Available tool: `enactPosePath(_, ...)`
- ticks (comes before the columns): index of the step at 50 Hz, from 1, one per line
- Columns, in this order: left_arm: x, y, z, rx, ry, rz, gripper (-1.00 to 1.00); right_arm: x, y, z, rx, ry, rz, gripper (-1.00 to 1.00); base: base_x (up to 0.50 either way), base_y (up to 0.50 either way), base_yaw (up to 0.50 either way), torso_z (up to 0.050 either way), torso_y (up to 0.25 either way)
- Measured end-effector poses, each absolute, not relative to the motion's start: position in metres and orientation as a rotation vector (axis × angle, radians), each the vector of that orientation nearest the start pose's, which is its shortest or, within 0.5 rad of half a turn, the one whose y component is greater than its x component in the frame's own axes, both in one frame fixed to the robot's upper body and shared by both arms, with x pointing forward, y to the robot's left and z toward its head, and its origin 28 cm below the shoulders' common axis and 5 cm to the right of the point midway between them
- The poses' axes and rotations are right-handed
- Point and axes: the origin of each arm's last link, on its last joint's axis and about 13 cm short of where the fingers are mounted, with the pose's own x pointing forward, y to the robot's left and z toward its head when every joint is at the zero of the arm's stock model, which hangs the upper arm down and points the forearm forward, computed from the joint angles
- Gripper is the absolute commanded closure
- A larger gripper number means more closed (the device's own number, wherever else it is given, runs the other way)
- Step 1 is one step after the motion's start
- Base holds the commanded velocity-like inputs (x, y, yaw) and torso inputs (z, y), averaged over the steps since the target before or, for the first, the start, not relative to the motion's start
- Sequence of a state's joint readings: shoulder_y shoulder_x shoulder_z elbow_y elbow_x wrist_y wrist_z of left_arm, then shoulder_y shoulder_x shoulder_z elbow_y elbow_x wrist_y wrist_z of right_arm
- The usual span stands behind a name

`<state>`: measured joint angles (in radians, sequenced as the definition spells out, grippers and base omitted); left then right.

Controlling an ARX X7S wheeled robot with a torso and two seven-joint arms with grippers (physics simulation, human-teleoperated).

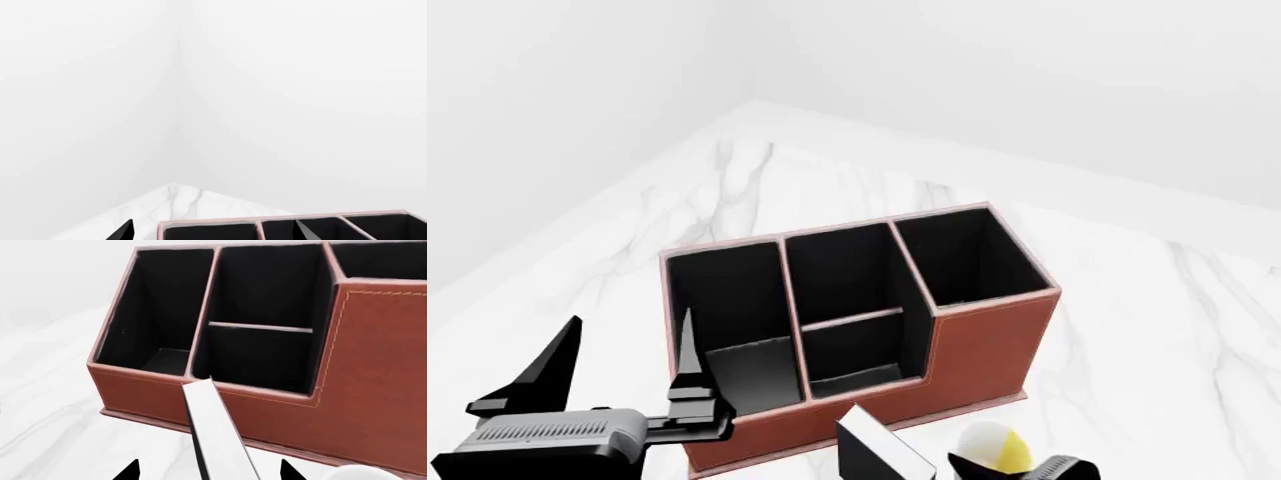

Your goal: Pick up the book and place it in the right compartment of the caddy.

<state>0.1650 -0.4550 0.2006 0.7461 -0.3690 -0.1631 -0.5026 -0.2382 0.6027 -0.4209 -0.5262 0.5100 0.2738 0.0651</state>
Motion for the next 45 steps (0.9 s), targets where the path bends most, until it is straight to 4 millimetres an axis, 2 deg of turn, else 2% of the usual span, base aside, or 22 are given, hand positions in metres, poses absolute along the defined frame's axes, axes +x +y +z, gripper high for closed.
enactPosePath(45, 0.152, 0.217, 0.121, -0.069, -0.272, 0.028, -1.00, 0.140, -0.107, 0.036, 0.020, 0.286, 0.558, -1.00, 0.00, 0.00, 0.00, 0.000, 0.000)
